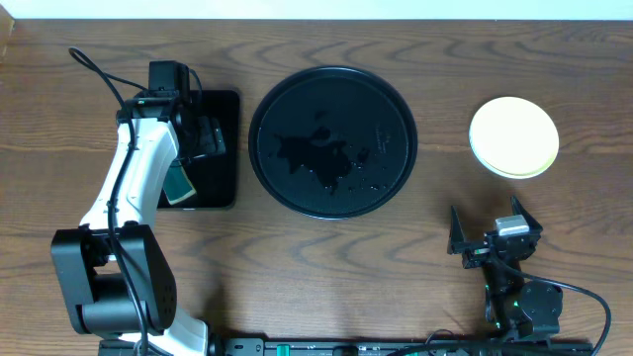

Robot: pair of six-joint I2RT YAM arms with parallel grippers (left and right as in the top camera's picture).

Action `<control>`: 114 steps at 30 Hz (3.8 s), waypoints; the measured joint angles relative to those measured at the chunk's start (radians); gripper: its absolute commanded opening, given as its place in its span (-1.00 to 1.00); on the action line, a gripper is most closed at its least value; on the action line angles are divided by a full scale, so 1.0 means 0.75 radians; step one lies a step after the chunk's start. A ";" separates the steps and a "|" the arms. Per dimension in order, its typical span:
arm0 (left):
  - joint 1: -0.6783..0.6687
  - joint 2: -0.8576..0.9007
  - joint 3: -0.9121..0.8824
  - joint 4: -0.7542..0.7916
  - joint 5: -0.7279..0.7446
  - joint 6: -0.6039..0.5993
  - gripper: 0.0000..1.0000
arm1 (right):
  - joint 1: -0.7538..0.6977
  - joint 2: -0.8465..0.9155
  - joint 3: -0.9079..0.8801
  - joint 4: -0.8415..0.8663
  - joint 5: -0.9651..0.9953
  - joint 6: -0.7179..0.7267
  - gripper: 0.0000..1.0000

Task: Clean dirty plates on tray and stack at the side

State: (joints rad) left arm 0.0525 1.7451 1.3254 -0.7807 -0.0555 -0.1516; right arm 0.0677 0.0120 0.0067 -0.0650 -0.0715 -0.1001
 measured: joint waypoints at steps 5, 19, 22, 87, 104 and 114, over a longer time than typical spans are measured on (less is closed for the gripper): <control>0.000 0.000 0.000 0.000 -0.001 0.000 0.78 | 0.000 0.000 0.000 -0.001 0.003 0.004 0.99; 0.000 0.000 0.000 0.000 0.000 0.000 0.78 | 0.000 0.000 0.000 -0.001 0.003 0.007 0.98; 0.000 0.000 0.000 0.000 0.000 -0.001 0.78 | 0.000 0.000 0.000 -0.001 0.003 0.007 0.99; -0.028 -2.313 -1.373 1.109 0.101 -0.123 0.78 | 0.000 -0.001 0.000 -0.003 0.013 0.007 0.99; -0.082 -2.313 -1.674 1.122 0.116 -0.182 0.78 | 0.000 -0.001 0.000 -0.003 0.013 0.007 0.99; -0.099 -2.313 -1.755 1.025 0.137 -0.181 0.78 | 0.000 -0.001 0.000 -0.003 0.013 0.007 0.98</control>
State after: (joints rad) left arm -0.0216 0.0101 0.0093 -0.0116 0.0475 -0.2874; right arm 0.0677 0.0116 0.0067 -0.0669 -0.0616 -0.0948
